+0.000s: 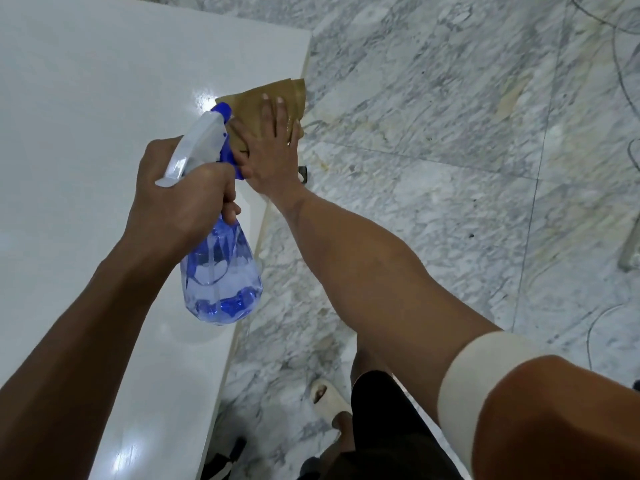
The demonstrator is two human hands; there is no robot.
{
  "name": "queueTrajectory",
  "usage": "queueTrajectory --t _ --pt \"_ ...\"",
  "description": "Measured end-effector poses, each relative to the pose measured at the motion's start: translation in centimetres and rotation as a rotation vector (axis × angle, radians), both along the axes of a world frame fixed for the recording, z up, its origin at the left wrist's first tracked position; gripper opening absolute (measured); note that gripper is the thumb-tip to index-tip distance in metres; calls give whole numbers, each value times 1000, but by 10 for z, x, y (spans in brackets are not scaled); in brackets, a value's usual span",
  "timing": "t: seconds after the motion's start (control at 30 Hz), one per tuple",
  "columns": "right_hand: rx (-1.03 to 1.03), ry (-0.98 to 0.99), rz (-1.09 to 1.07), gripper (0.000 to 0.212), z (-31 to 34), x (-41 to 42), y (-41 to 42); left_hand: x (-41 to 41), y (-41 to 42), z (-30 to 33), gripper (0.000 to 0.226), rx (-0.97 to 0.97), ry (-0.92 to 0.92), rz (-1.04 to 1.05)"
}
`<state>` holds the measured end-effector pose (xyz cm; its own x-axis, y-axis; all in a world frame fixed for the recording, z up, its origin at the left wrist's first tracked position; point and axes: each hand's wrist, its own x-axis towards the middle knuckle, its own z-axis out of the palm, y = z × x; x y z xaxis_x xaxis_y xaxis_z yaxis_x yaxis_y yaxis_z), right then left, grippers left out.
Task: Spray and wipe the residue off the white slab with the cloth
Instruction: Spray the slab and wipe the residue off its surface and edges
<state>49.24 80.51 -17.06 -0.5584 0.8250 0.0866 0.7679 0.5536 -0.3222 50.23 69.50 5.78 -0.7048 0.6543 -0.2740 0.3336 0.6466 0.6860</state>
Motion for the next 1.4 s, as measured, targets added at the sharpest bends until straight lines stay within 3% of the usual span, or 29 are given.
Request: queueTrajectory --t 0.3,0.47,0.6,0.9,1.13,1.27,1.4 --pt "-7 -27 4 54 0 21 -98 30 -91 -7 29 13 -25 -27" --pt "-68 -15 51 74 13 38 -173 44 -154 -17 17 -12 -2 -14" --pt "-53 -21 45 54 2 52 -220 54 -213 -24 32 -23 -31 0" --pt "-55 12 53 51 -7 78 -356 68 -327 -33 22 -46 -15 120" --pt "-86 48 63 48 -3 99 -432 74 -389 -43 43 -66 28 186" --pt "-124 39 89 48 -2 110 -469 84 -422 -49 41 -60 43 178" --pt "-136 47 110 48 -2 123 -516 93 -464 -49 60 -70 6 238"
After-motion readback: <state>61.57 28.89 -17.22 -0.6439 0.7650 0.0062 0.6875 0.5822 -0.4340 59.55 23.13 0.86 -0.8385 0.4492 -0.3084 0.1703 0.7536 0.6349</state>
